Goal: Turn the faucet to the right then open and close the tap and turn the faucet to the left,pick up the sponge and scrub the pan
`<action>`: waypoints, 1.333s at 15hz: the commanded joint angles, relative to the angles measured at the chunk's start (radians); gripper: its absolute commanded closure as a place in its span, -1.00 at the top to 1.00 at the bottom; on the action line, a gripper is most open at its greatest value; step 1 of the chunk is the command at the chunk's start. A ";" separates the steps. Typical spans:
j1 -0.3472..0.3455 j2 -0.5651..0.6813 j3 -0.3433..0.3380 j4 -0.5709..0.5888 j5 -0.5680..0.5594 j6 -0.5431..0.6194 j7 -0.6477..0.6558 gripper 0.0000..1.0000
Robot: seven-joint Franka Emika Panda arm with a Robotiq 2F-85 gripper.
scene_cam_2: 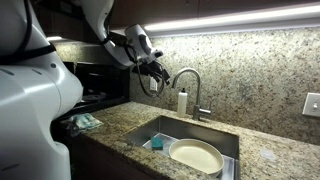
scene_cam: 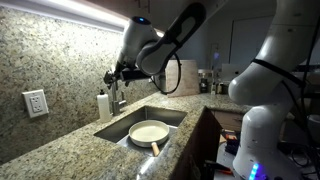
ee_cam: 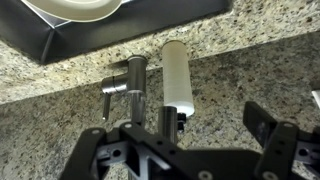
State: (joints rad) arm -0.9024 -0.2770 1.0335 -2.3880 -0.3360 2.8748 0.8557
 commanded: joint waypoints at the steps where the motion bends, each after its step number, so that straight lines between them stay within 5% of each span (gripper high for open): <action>1: -0.104 0.029 0.076 0.053 -0.072 -0.012 0.025 1.00; 7: -0.272 0.048 0.217 0.078 -0.108 0.007 0.045 1.00; 13: -0.259 0.036 0.217 0.068 -0.067 -0.003 0.008 1.00; 20: -0.387 0.047 0.290 0.116 -0.105 -0.003 0.015 1.00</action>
State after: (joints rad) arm -1.2180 -0.2452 1.2749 -2.2969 -0.4034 2.8724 0.8640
